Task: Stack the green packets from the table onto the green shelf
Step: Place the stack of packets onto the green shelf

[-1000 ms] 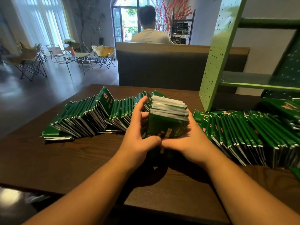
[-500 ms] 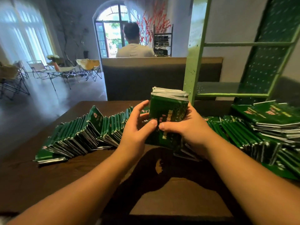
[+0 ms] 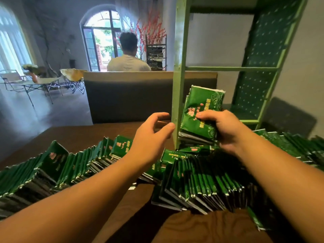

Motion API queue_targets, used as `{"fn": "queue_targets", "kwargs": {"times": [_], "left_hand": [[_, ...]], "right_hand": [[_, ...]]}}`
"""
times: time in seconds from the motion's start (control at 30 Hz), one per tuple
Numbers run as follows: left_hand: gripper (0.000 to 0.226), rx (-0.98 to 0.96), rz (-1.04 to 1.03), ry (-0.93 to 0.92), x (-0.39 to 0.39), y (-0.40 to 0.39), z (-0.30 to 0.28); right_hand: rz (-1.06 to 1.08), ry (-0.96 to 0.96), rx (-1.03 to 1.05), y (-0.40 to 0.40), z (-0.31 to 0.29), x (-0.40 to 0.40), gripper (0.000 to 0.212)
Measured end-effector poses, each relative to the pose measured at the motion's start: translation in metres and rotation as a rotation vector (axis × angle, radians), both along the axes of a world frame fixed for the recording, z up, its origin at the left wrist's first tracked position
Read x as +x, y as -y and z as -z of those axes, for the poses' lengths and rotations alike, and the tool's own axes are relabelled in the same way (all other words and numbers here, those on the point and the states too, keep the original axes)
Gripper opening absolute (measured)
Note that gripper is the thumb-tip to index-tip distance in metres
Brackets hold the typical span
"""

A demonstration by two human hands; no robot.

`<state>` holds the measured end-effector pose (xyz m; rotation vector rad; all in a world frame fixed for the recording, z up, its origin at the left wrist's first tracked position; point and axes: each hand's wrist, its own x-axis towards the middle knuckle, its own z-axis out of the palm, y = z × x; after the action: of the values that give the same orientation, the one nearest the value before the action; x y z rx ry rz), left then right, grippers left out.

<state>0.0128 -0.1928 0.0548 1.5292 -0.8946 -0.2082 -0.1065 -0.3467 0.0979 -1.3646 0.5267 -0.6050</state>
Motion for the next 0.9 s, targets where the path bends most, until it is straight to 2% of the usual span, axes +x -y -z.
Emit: {"fn": "queue_targets", "kwargs": {"times": [0.03, 0.1, 0.13, 0.2, 0.37, 0.43, 0.67, 0.8, 0.9], "left_hand": [[0.028, 0.014, -0.030, 0.033, 0.005, 0.005, -0.002], [0.033, 0.041, -0.092, 0.085, 0.014, 0.013, -0.005], [0.033, 0.050, -0.113, 0.091, 0.018, 0.017, -0.008], [0.034, 0.061, -0.139, 0.080, 0.023, 0.022, -0.013], [0.034, 0.085, -0.178, 0.027, 0.032, 0.032, -0.022], [0.035, 0.093, -0.188, -0.027, 0.035, 0.035, -0.021], [0.045, 0.107, -0.228, -0.048, 0.054, 0.042, -0.026], [0.046, 0.107, -0.245, -0.086, 0.062, 0.042, -0.033], [0.044, 0.105, -0.243, -0.106, 0.066, 0.042, -0.033]], "right_hand": [[0.034, -0.011, -0.003, 0.014, -0.003, 0.004, 0.027], [0.078, -0.038, -0.026, 0.037, -0.007, 0.011, 0.058], [0.094, -0.045, -0.029, 0.048, -0.008, 0.015, 0.067], [0.118, -0.030, -0.019, 0.068, -0.013, 0.023, 0.060], [0.043, -0.079, 0.079, 0.094, -0.021, 0.044, 0.019], [-0.001, -0.129, 0.087, 0.100, -0.022, 0.051, 0.011], [-0.087, -0.302, -0.033, 0.113, -0.039, 0.082, 0.010], [-0.146, -0.441, -0.115, 0.119, -0.046, 0.094, 0.023], [-0.139, -0.562, -0.233, 0.120, -0.048, 0.102, 0.023]]}}
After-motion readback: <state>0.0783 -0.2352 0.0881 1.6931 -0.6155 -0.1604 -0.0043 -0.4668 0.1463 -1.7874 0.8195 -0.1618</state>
